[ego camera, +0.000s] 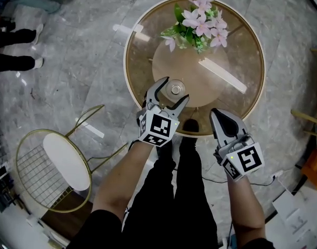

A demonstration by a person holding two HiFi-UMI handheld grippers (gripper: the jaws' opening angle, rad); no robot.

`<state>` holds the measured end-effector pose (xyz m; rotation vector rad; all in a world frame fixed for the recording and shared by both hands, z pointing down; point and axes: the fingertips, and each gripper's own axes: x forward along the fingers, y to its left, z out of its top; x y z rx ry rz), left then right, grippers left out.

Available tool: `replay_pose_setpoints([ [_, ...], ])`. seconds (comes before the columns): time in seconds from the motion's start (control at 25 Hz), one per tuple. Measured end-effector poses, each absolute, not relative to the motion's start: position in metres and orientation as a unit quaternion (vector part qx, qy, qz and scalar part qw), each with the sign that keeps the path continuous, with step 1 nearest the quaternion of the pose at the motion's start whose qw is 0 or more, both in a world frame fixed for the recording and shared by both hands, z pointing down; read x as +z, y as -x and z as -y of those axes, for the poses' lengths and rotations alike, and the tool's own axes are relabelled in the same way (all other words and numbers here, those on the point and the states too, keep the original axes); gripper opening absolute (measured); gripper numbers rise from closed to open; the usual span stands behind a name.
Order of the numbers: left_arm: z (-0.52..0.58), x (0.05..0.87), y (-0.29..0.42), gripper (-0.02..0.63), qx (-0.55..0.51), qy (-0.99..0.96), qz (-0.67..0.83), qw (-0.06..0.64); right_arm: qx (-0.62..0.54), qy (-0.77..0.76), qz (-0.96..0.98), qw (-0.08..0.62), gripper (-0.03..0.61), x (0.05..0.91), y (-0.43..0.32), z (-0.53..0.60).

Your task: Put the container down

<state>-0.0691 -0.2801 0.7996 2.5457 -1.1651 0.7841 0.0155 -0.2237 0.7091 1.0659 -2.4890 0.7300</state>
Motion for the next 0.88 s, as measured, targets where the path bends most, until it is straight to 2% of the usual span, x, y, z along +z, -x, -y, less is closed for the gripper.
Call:
replay_pose_setpoints([
  [0.12,0.271,0.754,0.085,0.351,0.249,-0.874,0.399,0.123,0.248,-0.382,0.875,0.163,0.015,0.672,-0.004,0.220],
  [0.28,0.256,0.661,0.107,0.274,0.210,-0.877,0.414,0.125,0.236,-0.397,0.873,0.156,0.014,0.607,0.005,0.211],
  [0.6,0.202,0.478,0.164,0.193,0.141,-0.872,0.455,0.114,0.228,-0.422,0.867,0.134,0.015,0.476,0.021,0.158],
  [0.8,0.176,0.406,0.159,0.128,0.113,-0.886,0.436,0.106,0.212,-0.425,0.873,0.113,0.014,0.413,0.026,0.139],
  [0.88,0.168,0.382,0.151,0.121,0.104,-0.891,0.428,0.107,0.201,-0.422,0.878,0.106,0.015,0.391,0.023,0.133],
])
